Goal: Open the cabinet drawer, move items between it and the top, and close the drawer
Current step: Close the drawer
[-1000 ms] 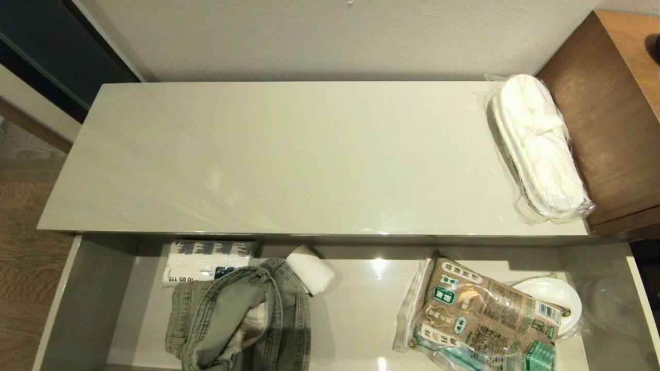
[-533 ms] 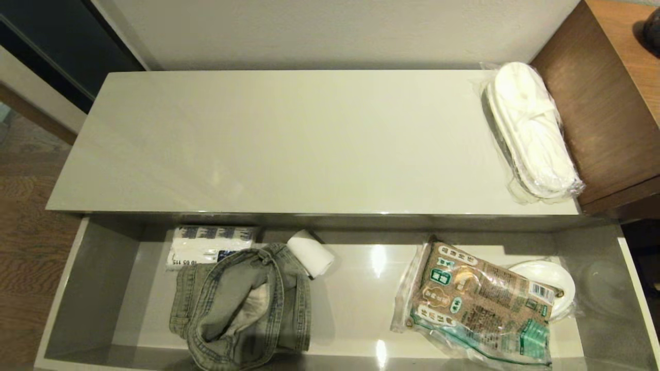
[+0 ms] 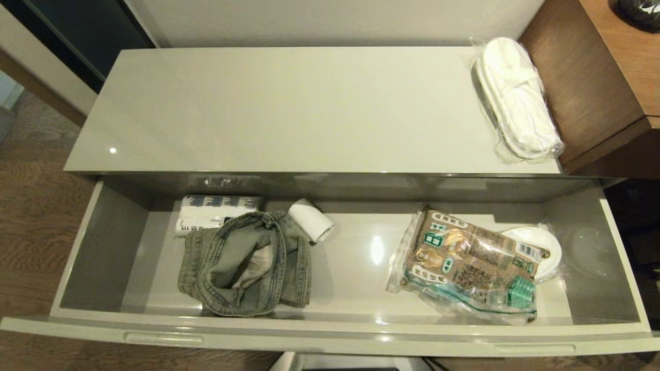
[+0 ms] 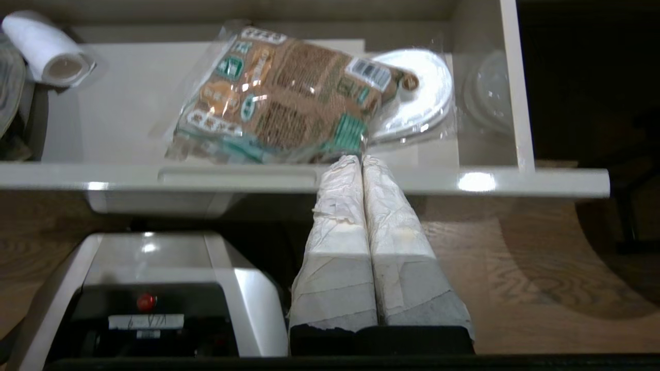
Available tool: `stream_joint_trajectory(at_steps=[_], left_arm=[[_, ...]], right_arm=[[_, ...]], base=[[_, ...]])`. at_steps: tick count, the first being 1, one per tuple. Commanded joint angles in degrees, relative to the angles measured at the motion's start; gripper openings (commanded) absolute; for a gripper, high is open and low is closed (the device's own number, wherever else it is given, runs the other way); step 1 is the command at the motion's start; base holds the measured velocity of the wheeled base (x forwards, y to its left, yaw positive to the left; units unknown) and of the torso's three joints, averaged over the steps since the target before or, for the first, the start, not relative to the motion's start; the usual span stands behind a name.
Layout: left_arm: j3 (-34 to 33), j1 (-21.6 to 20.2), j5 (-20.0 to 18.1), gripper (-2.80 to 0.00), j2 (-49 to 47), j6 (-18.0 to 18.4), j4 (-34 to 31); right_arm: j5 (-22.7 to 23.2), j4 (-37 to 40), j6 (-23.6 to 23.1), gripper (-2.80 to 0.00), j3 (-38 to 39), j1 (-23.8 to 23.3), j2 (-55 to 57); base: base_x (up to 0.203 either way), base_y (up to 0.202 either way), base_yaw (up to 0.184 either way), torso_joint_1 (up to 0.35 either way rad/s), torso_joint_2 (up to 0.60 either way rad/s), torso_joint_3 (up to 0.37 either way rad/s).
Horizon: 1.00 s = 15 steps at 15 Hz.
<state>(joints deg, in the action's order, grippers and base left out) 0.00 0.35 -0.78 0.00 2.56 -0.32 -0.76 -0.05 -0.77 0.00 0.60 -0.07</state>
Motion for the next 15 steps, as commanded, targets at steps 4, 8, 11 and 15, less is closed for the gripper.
stream_joint_trajectory(at_steps=[4, 8, 11, 15], left_arm=[[0.0, 0.0, 0.0, -2.80, -0.1, 0.0, 0.1], [0.0, 0.0, 0.0, -2.80, -0.1, 0.0, 0.1], [0.0, 0.0, 0.0, -2.80, -0.1, 0.0, 0.1], [0.0, 0.0, 0.0, -2.80, -0.1, 0.0, 0.1]], right_arm=[[0.2, -0.2, -1.2, -2.80, 0.1, 0.0, -1.1], [0.0, -0.3, -1.0, -2.80, 0.2, 0.0, -1.2], [0.1, -0.4, -0.8, -2.80, 0.2, 0.0, -1.2], [0.0, -0.5, -0.5, -2.80, 0.2, 0.0, -1.2]], base=[[0.000, 0.000, 0.000, -0.109, -0.03, -0.136], [0.000, 0.000, 0.000, 0.000, 0.00, 0.000], [0.000, 0.000, 0.000, 0.000, 0.00, 0.000], [0.000, 0.000, 0.000, 0.000, 0.00, 0.000]])
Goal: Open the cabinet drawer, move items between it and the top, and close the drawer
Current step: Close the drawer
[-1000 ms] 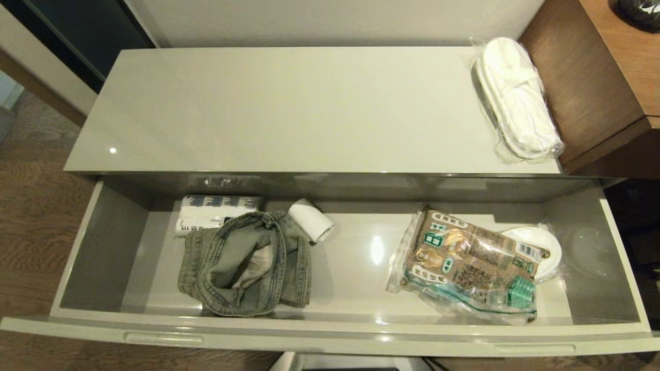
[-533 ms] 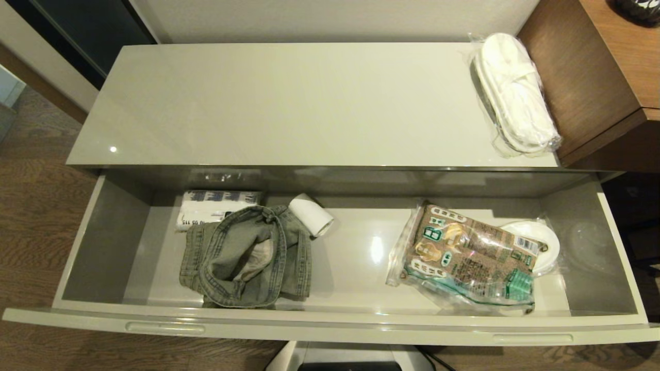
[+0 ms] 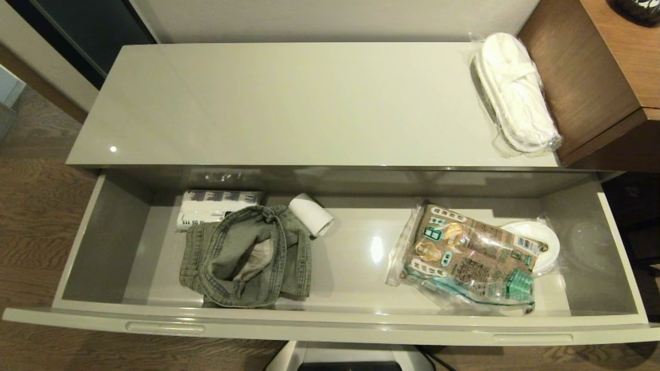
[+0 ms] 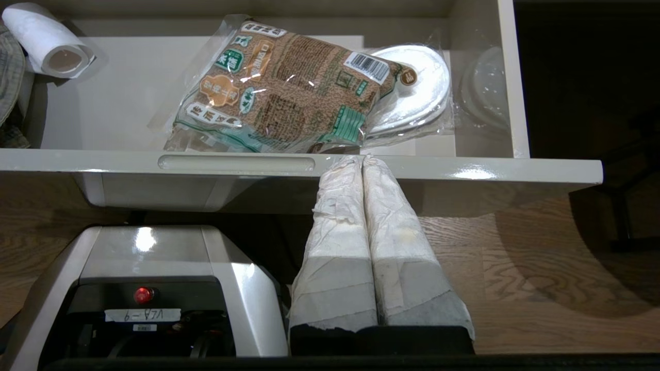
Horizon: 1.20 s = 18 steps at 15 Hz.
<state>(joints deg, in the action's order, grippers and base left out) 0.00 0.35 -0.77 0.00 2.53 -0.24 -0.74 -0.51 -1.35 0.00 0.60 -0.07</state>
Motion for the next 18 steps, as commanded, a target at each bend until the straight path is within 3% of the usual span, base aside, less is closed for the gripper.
stream_joint_trajectory(at_steps=[1, 4, 6, 7, 9, 11, 13, 14, 16, 18], left_arm=[[0.0, 0.0, 0.0, -2.80, -0.1, 0.0, 0.0], [0.0, 0.0, 0.0, -2.80, -0.1, 0.0, 0.0], [0.0, 0.0, 0.0, -2.80, -0.1, 0.0, 0.0], [0.0, 0.0, 0.0, -2.80, -0.1, 0.0, 0.0], [0.0, 0.0, 0.0, -2.80, -0.1, 0.0, 0.0], [0.0, 0.0, 0.0, -2.80, -0.1, 0.0, 0.0], [0.0, 0.0, 0.0, -2.80, -0.1, 0.0, 0.0], [0.0, 0.0, 0.0, -2.80, -0.1, 0.0, 0.0], [0.0, 0.0, 0.0, -2.80, -0.1, 0.0, 0.0], [0.0, 0.0, 0.0, -2.80, -0.1, -0.1, 0.0]], right_arm=[[0.0, 0.0, 0.0, -2.80, 0.2, 0.0, -1.2], [0.1, -2.9, -1.5, -2.80, -0.1, 0.0, -1.2], [0.0, -10.8, -3.9, -2.80, -4.2, 0.0, -1.2], [-0.1, -10.8, -4.5, -2.80, -7.5, 0.0, -1.2], [-0.2, -2.3, -4.5, -2.80, -17.6, 0.0, -1.2], [0.5, 21.3, -3.1, -2.80, -33.3, 0.0, -1.2], [1.6, 42.3, -2.0, -2.80, -42.0, 0.0, -1.2], [2.1, 46.3, -1.6, -2.80, -42.9, 0.0, -1.1], [2.8, 45.8, -0.9, -2.80, -39.6, 0.0, -1.0], [2.9, 42.0, 3.1, -2.80, -41.8, -0.1, 1.5]], base=[[0.000, 0.000, 0.000, 0.000, 0.00, 0.000], [0.000, 0.000, 0.000, 0.000, 0.00, 0.000], [0.000, 0.000, 0.000, 0.000, 0.00, 0.000], [0.000, 0.000, 0.000, 0.000, 0.00, 0.000], [0.000, 0.000, 0.000, 0.000, 0.00, 0.000], [0.000, 0.000, 0.000, 0.000, 0.00, 0.000], [0.000, 0.000, 0.000, 0.000, 0.00, 0.000], [0.000, 0.000, 0.000, 0.000, 0.00, 0.000], [0.000, 0.000, 0.000, 0.000, 0.00, 0.000], [0.000, 0.000, 0.000, 0.000, 0.00, 0.000]])
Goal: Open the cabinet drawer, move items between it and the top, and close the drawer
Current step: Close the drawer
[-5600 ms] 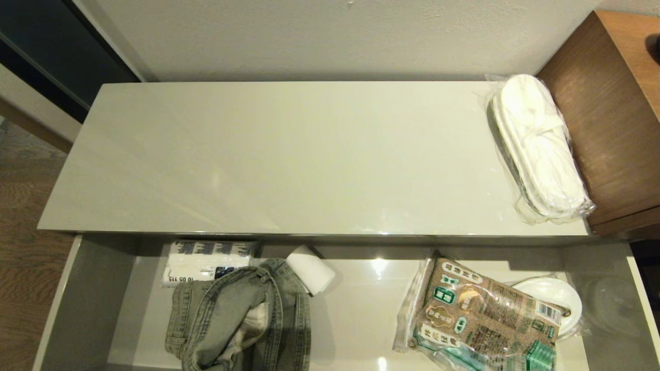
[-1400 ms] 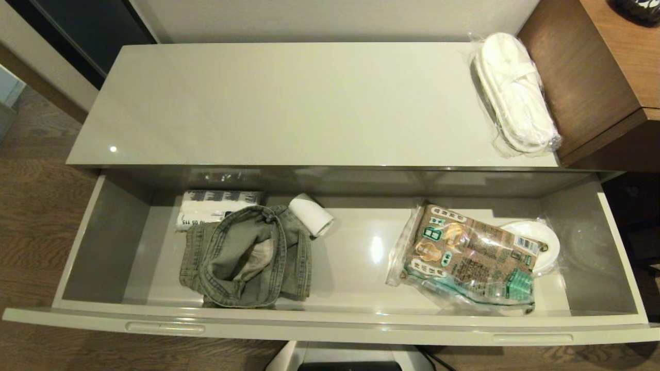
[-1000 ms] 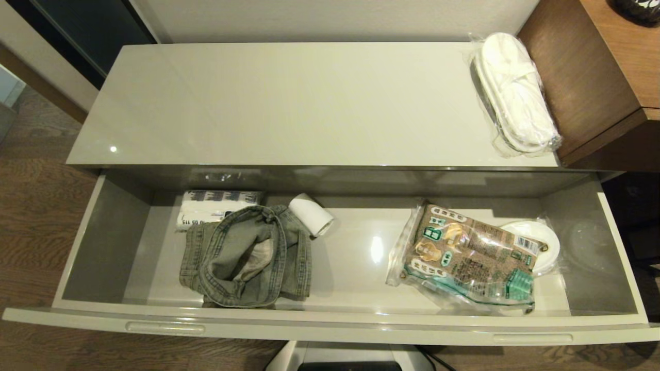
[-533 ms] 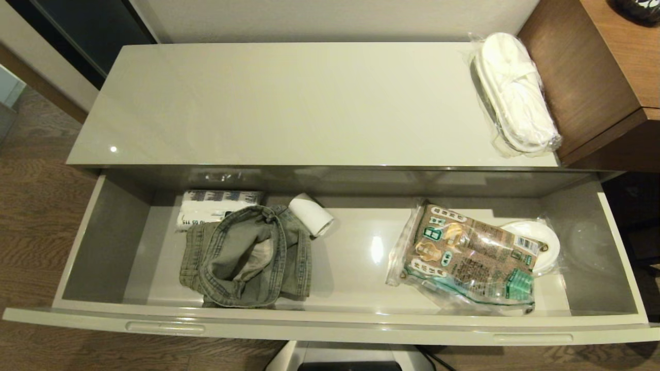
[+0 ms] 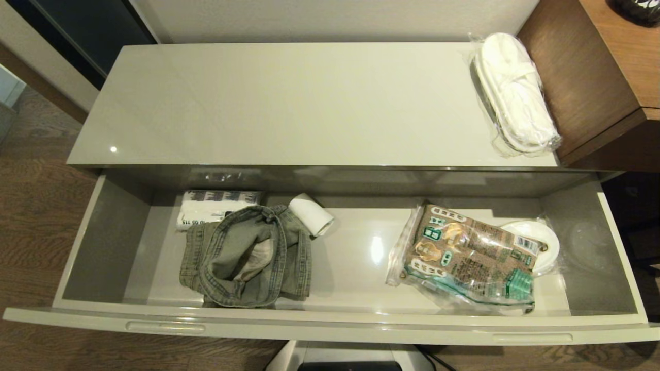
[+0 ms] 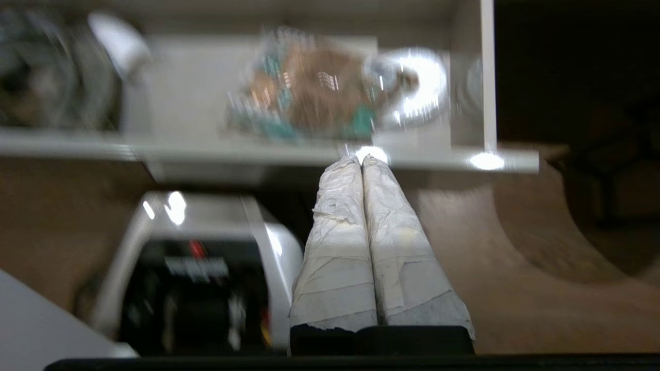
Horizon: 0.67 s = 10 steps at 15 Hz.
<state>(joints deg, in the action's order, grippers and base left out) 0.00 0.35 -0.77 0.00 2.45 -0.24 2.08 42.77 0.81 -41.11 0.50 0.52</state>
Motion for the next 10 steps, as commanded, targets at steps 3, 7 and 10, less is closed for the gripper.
stream_joint_trajectory(at_steps=[3, 7, 10], left_arm=[[0.0, 0.0, 0.0, -2.80, -0.1, 0.1, 0.0], [0.0, 0.0, 0.0, -2.80, -0.1, 0.1, 0.0], [0.0, 0.0, 0.0, -2.80, -0.1, 0.0, 0.0]], right_arm=[[0.2, 3.0, 8.1, -2.80, -14.5, -0.5, 16.1], [9.3, 20.8, 11.5, -2.80, -17.0, -4.9, 26.5], [11.9, 25.2, 8.6, -2.80, -0.1, -7.6, 27.9]], base=[[0.000, 0.000, 0.000, 0.000, 0.00, 0.000], [0.000, 0.000, 0.000, 0.000, 0.00, 0.000], [0.000, 0.000, 0.000, 0.000, 0.00, 0.000]])
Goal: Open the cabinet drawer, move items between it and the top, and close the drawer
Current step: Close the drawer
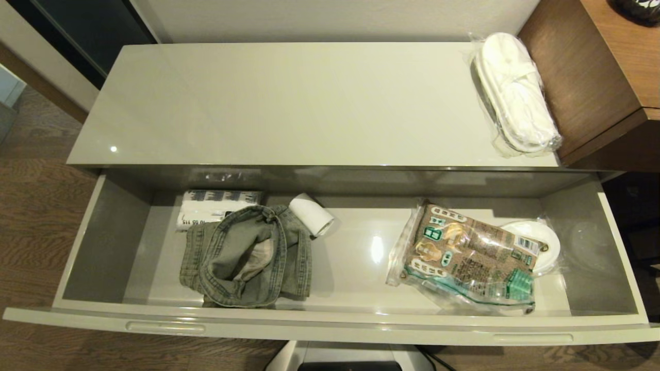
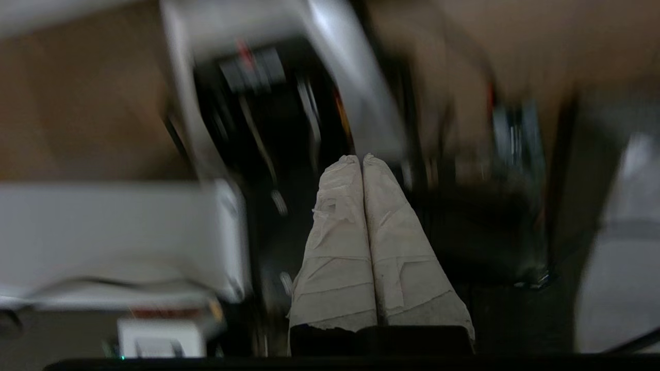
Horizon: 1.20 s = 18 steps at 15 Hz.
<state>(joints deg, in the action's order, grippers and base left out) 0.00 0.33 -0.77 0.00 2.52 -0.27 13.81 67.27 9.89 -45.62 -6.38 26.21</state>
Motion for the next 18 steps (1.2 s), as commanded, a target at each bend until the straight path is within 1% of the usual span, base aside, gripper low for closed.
stream_joint_trajectory(at_steps=[1, 3, 5, 9, 12, 13, 14, 15, 17, 18], left_arm=[[0.0, 0.0, 0.0, -2.80, -0.1, 0.0, 0.0], [0.0, 0.0, 0.0, -2.80, -0.1, 0.0, 0.0], [0.0, 0.0, 0.0, -2.80, -0.1, 0.0, 0.0], [0.0, 0.0, 0.0, -2.80, -0.1, -0.1, 0.0], [0.0, 0.0, 0.0, -2.80, -0.1, 0.0, 0.0], [0.0, 0.0, 0.0, -2.80, -0.1, 0.0, 0.0], [0.0, 0.0, 0.0, -2.80, -0.1, 0.0, 0.0], [0.0, 0.0, 0.0, -2.80, -0.1, 0.0, 0.0], [0.0, 0.0, 0.0, -2.80, -0.1, 0.0, 0.0], [0.0, 0.0, 0.0, -2.80, -0.1, 0.0, 0.0]], right_arm=[[0.2, 1.2, -3.0, -2.80, 10.0, -1.2, 2.2], [0.3, -0.3, -6.3, -2.80, 18.6, -1.8, 2.6], [0.3, -5.3, -7.1, -2.80, 21.5, -2.6, 5.9], [-0.7, -9.7, -3.1, -2.80, 20.6, -6.5, 12.3], [-2.6, -17.9, 2.6, -2.80, 20.0, -6.9, 13.4], [-2.6, -20.8, 4.3, -2.80, 19.3, -6.9, 14.3], [-2.6, -23.8, 5.2, -2.80, 19.1, -6.8, 14.4], [-2.6, -25.0, 5.8, -2.80, 19.1, -6.8, 14.4], [-1.7, -27.6, 6.0, -2.80, 18.5, -6.3, 15.0], [1.2, -27.3, 6.1, -2.80, 17.8, -5.9, 14.7]], base=[[0.000, 0.000, 0.000, 0.000, 0.00, 0.000], [0.000, 0.000, 0.000, 0.000, 0.00, 0.000], [0.000, 0.000, 0.000, 0.000, 0.00, 0.000], [0.000, 0.000, 0.000, 0.000, 0.00, 0.000], [0.000, 0.000, 0.000, 0.000, 0.00, 0.000], [0.000, 0.000, 0.000, 0.000, 0.00, 0.000], [0.000, 0.000, 0.000, 0.000, 0.00, 0.000], [0.000, 0.000, 0.000, 0.000, 0.00, 0.000], [0.000, 0.000, 0.000, 0.000, 0.00, 0.000], [0.000, 0.000, 0.000, 0.000, 0.00, 0.000]])
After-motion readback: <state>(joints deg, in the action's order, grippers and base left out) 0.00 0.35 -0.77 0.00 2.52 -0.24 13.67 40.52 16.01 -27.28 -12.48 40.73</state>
